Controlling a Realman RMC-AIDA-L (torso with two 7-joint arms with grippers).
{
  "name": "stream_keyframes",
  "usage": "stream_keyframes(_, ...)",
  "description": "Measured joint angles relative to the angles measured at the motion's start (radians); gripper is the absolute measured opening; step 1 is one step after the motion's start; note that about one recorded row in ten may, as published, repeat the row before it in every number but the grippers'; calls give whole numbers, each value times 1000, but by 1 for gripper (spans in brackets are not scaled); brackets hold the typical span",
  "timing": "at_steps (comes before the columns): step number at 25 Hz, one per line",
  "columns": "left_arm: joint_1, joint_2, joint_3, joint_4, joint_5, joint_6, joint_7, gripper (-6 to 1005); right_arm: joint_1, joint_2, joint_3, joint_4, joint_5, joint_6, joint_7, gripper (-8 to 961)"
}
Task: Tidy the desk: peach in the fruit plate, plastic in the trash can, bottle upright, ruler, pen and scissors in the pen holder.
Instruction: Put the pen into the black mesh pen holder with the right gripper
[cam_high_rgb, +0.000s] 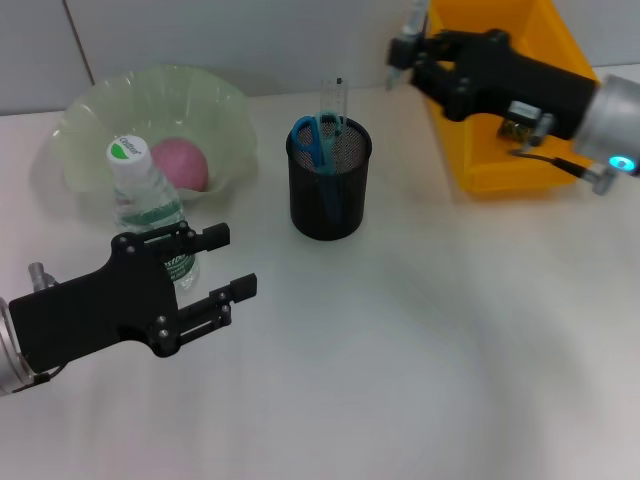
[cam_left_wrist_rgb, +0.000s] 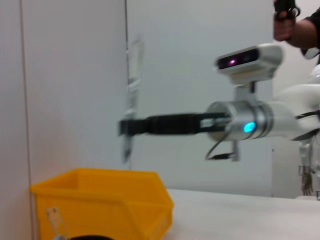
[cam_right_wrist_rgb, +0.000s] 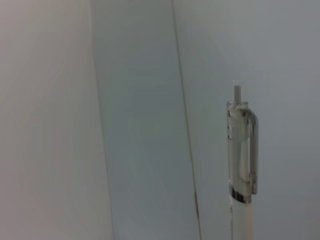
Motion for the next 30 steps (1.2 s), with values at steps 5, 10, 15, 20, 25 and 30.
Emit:
stream_keyframes(5, 4, 2, 12, 2, -16, 13, -4, 570, 52, 3, -137, 12, -3, 153, 36, 141)
stream_keyframes(10, 9, 2, 16, -3, -18, 22, -5, 569, 83, 2, -194, 14, -4, 215, 74, 143)
stream_keyframes(15, 10, 2, 19, -6, -19, 25, -9, 568, 106, 11, -269, 21, 4, 322, 91, 145)
stream_keyframes(20, 4, 5, 24, 0, -19, 26, -53, 567, 130, 14, -294, 59, 19, 374, 74, 147)
stream_keyframes(25, 4, 7, 19, 3, -19, 20, -78, 566, 135, 16, -297, 102, 69, 389, 16, 149)
stream_keyframes(30, 3, 8, 15, 13, -15, 17, -110, 568, 135, 16, -299, 116, 70, 400, 9, 150)
